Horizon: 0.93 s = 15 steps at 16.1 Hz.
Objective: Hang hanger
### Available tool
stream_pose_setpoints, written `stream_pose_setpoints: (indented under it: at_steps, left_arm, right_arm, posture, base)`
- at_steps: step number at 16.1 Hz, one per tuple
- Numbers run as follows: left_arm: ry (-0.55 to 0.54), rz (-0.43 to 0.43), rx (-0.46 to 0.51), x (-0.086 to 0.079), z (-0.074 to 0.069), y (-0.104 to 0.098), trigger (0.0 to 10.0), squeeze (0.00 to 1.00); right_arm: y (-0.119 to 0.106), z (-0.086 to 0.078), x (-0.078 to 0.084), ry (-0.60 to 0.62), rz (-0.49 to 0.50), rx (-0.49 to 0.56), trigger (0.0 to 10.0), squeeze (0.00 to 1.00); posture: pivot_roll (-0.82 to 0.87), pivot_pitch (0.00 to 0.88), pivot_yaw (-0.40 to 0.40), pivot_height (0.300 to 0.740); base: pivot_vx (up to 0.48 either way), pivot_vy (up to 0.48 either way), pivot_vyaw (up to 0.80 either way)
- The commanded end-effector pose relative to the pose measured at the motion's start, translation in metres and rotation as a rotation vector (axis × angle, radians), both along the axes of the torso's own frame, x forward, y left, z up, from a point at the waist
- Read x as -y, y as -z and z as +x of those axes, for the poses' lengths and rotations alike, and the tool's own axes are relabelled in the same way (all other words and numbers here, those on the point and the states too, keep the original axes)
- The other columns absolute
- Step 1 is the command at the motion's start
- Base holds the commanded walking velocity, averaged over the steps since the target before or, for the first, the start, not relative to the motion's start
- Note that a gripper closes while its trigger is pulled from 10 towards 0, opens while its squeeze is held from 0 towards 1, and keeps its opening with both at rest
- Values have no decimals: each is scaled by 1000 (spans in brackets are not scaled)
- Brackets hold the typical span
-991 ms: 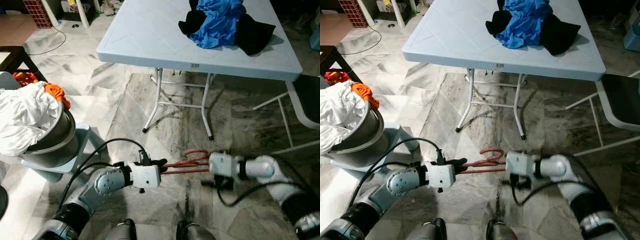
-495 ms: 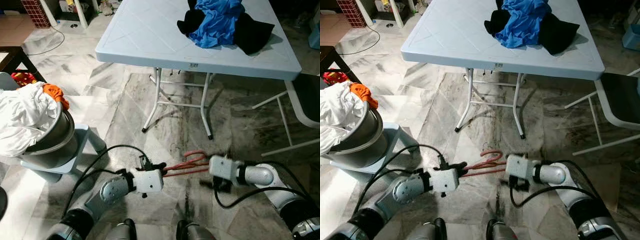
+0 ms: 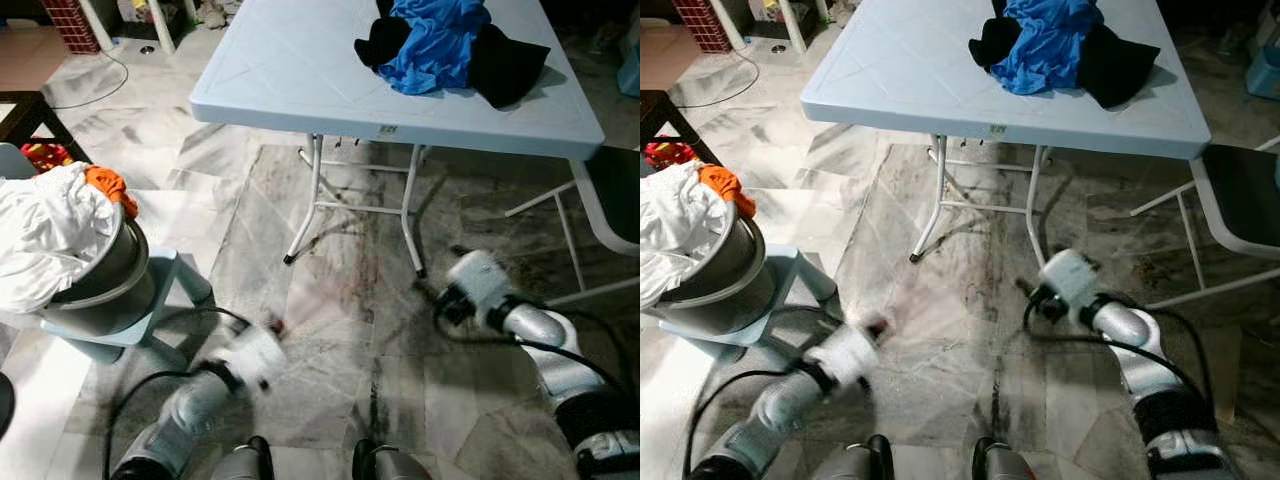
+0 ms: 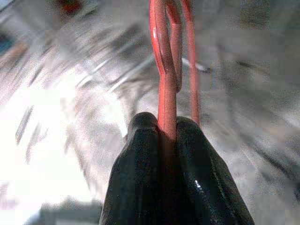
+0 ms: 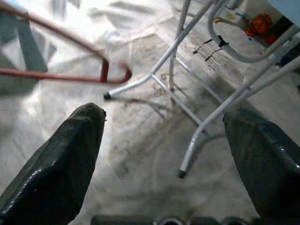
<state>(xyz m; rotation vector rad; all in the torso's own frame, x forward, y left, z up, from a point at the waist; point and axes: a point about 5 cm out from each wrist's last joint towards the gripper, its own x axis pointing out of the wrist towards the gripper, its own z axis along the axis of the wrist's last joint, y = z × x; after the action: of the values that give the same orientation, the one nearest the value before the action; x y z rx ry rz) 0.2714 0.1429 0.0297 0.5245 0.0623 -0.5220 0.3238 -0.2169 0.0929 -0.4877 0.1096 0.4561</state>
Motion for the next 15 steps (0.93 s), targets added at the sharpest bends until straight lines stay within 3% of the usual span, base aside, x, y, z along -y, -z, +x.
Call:
stream_pose_setpoints:
  at_steps: [1,2,3,4,6,7,8,9,10,13,15]
  left_arm:
    - [-17,-56,12,4,1,-6,10000,0]
    - [-20,-69,16,8,2,-8,10000,0]
    - [-19,-71,17,8,2,-9,10000,0]
    - [-13,-77,26,14,2,-12,10000,0]
    - [-8,-99,33,16,3,-20,10000,0]
    - [-7,-103,34,15,3,-24,10000,0]
    - [-19,-111,39,15,5,-28,10000,0]
    - [-28,-122,39,13,5,-31,10000,0]
    - [-73,-161,29,9,8,-38,10000,0]
    - [-132,-216,-12,8,16,-40,10000,0]
    - [-98,-223,-20,23,24,-41,10000,0]
  right_arm:
    - [5,-4,-1,29,59,-7,10000,0]
    - [5,-7,-7,59,166,13,10000,0]
    - [6,-8,-8,75,189,12,10000,0]
    - [8,-9,-14,56,212,6,0,0]
    - [14,-11,-26,76,277,-17,0,0]
    - [17,-11,-30,117,380,-44,10000,0]
    - [17,-10,-31,149,438,-36,10000,0]
    - [19,-11,-34,188,494,-36,10000,114]
    - [24,-12,-35,282,546,-36,10000,1000]
    - [26,-17,-33,342,554,-20,10000,1000]
    - [25,-21,-15,430,599,8,10000,1000]
  posture:
    - [-29,224,-3,740]
    - [-22,223,-5,740]
    - [-22,223,-5,740]
    - [-15,220,3,740]
    - [8,226,19,740]
    - [30,236,29,740]
    - [42,241,33,740]
    - [59,251,36,740]
    - [61,276,27,740]
    - [13,265,42,740]
    - [-15,254,50,740]
  base:
    - [0,0,0]
    - [0,0,0]
    - [0,0,0]
    - [0,0,0]
    - [0,0,0]
    - [0,0,0]
    - [0,0,0]
    - [0,0,0]
    - [0,0,0]
    - [0,91,0]
    - [0,369,0]
